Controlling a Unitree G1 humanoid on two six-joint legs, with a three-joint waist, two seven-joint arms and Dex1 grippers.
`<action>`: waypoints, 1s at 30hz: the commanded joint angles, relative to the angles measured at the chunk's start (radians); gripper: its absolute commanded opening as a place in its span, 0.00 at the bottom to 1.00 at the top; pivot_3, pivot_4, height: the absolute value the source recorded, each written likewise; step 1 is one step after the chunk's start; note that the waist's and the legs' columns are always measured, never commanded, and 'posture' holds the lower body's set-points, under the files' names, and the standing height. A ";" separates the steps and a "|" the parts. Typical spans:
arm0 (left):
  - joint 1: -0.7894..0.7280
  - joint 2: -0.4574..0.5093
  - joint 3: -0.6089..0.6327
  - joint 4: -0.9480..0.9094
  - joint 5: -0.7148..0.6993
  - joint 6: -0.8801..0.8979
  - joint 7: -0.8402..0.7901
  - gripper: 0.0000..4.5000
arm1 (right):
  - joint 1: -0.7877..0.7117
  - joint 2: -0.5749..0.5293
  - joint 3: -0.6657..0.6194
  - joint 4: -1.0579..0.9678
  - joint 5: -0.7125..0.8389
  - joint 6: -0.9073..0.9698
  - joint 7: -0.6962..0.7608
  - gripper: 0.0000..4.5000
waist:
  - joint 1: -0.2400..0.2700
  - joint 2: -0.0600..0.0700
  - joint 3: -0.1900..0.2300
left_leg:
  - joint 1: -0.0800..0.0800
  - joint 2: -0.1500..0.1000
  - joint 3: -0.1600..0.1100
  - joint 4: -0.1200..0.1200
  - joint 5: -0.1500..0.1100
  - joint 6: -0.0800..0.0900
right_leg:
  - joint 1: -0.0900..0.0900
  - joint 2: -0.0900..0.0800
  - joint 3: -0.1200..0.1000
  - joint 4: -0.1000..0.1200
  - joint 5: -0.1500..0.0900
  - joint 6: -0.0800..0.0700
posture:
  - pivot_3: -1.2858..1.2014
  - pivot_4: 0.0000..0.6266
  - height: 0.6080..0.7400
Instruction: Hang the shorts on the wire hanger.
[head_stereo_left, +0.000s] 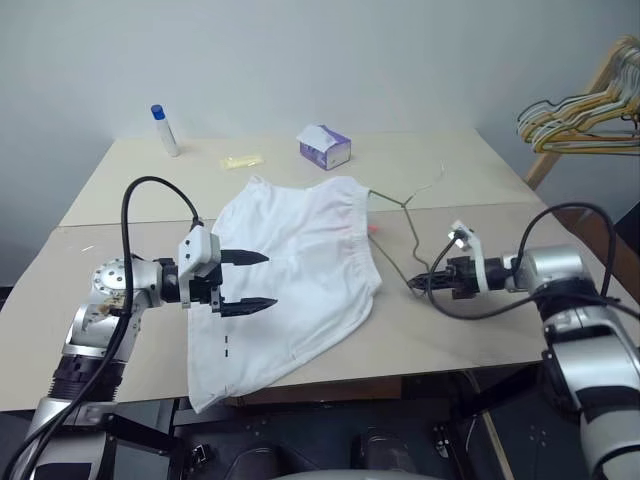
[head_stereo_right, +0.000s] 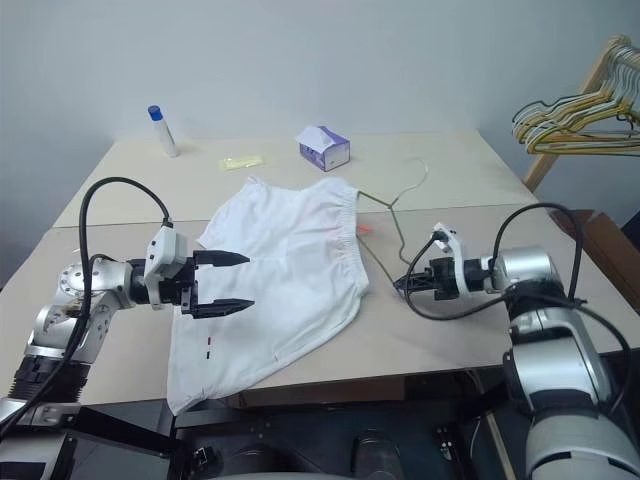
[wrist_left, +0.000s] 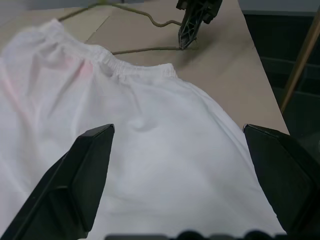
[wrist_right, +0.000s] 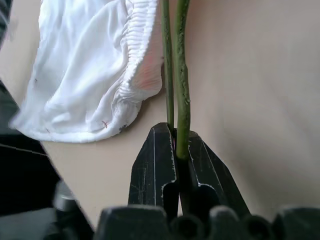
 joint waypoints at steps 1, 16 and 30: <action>-0.071 0.014 0.056 0.009 -0.038 -0.019 -0.005 0.99 | 0.070 -0.001 -0.058 -0.267 -0.006 -0.100 -0.080 0.00 | 0.000 0.000 0.000 | 0.000 0.000 0.000 0.000 0.000 0.000 | 0.000 0.000 0.000 0.000 0.000 0.000 | 0.50 0.00 1.00; -0.552 0.084 0.106 0.429 -0.030 -0.121 -0.174 0.99 | 0.181 0.028 0.001 -0.587 -0.156 -0.436 -0.219 0.00 | -0.004 0.000 0.000 | 0.001 -0.001 0.002 0.001 0.000 0.000 | 0.001 0.001 -0.001 0.000 0.000 0.000 | 0.49 0.00 1.00; -0.816 0.039 -0.179 0.864 0.162 -0.288 -0.321 0.99 | 0.126 0.042 0.107 -0.649 -0.276 -0.377 -0.216 0.00 | -0.010 0.000 0.000 | -0.002 0.000 0.003 0.002 0.000 0.000 | -0.001 0.001 -0.001 -0.001 0.000 0.000 | 0.48 0.00 1.00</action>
